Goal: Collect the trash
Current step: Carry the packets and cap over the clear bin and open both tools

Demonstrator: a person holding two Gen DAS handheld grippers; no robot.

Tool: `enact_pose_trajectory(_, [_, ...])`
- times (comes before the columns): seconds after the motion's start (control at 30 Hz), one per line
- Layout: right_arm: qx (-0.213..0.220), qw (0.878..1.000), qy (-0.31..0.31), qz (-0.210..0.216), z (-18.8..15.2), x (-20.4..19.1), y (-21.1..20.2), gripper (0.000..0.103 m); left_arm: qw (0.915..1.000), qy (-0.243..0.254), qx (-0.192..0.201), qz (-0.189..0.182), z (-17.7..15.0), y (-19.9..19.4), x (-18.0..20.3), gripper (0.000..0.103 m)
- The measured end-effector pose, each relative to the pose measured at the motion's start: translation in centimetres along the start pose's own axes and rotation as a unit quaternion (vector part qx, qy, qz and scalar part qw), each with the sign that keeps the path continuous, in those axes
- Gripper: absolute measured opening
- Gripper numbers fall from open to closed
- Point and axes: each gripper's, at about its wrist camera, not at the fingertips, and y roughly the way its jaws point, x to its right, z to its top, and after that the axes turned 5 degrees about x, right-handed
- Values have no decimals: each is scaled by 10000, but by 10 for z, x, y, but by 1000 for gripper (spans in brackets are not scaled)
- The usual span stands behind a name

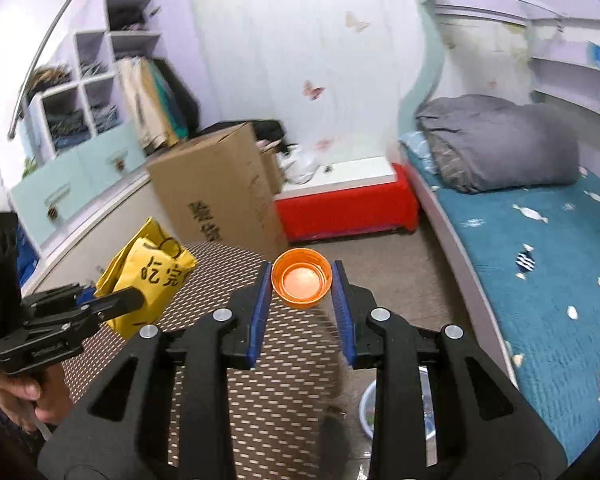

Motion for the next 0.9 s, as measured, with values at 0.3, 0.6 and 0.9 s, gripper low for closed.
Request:
enact_pose_trajectory(0.3, [-140, 9953, 732, -618, -14, 91, -4, 29, 9984, 41, -292, -476, 7, 56, 66, 28])
enact_pose_trajectory(0.6, [-792, 9814, 1533, -838, -58, 157, 43, 29, 9938, 82, -1022, -433, -10, 140, 100, 28])
enact_pose_trajectory(0.9, [-1223, 9679, 2035, -830, -88, 194, 86, 30, 9826, 270, -1817, -268, -35, 212, 112, 28])
